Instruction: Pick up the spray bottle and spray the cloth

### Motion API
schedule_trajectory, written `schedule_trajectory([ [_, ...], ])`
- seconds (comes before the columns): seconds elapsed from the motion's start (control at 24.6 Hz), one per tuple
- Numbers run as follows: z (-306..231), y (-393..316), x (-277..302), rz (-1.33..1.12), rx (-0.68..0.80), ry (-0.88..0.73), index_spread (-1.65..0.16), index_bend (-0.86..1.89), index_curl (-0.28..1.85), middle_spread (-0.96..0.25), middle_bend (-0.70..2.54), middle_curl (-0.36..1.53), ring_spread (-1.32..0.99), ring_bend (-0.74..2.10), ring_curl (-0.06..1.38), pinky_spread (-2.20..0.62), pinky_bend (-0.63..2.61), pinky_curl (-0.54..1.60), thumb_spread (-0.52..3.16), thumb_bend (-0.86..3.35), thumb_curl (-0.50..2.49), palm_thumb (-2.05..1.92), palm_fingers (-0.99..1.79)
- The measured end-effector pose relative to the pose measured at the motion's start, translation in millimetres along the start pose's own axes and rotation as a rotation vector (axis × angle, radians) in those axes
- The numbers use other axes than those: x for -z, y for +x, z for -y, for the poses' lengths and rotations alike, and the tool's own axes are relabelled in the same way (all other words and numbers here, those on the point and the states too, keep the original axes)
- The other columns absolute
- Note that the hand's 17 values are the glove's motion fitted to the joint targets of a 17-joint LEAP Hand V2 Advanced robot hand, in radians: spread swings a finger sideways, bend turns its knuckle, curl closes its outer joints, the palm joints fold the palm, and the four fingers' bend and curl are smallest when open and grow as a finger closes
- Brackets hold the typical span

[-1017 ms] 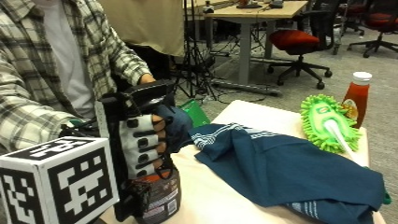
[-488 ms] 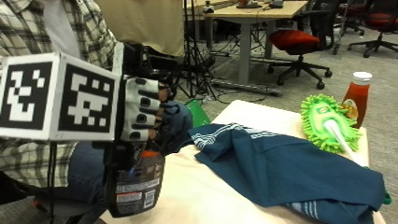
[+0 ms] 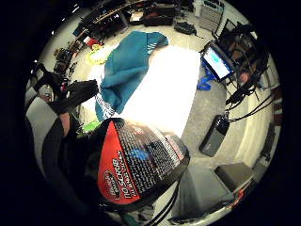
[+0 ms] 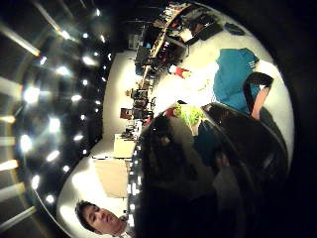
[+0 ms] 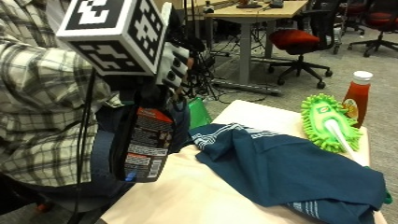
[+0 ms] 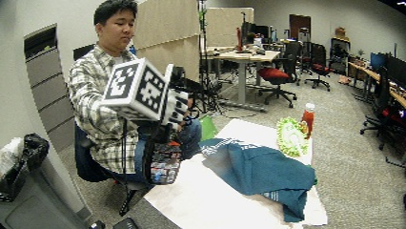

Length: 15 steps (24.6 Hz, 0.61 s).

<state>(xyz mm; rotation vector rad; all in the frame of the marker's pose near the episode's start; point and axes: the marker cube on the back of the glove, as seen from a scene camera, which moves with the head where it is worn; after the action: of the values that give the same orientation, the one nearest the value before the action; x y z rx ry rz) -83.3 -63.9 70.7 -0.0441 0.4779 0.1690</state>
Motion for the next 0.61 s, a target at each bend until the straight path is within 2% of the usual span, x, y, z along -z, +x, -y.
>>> schedule_trajectory([
  [0.08, -13, -32, 7, -0.116, 0.011, -0.019, -0.25, 0.42, 0.59, -0.12, 0.64, 0.53, -0.22, 0.61, 0.48, -0.14, 0.34, 0.39, 0.06, -0.03, 0.76, 1.06, 1.35],
  [0.2, -7, -49, -5, -0.164, 0.015, -0.047, -0.25, 0.42, 0.60, -0.12, 0.64, 0.53, -0.22, 0.62, 0.48, -0.14, 0.34, 0.40, 0.06, -0.03, 0.76, 1.06, 1.35],
  [0.61, 22, -66, -51, -0.420, -0.041, -0.126, -0.25, 0.41, 0.61, -0.13, 0.63, 0.53, -0.21, 0.65, 0.49, -0.13, 0.34, 0.40, 0.04, -0.03, 0.77, 1.06, 1.35],
])
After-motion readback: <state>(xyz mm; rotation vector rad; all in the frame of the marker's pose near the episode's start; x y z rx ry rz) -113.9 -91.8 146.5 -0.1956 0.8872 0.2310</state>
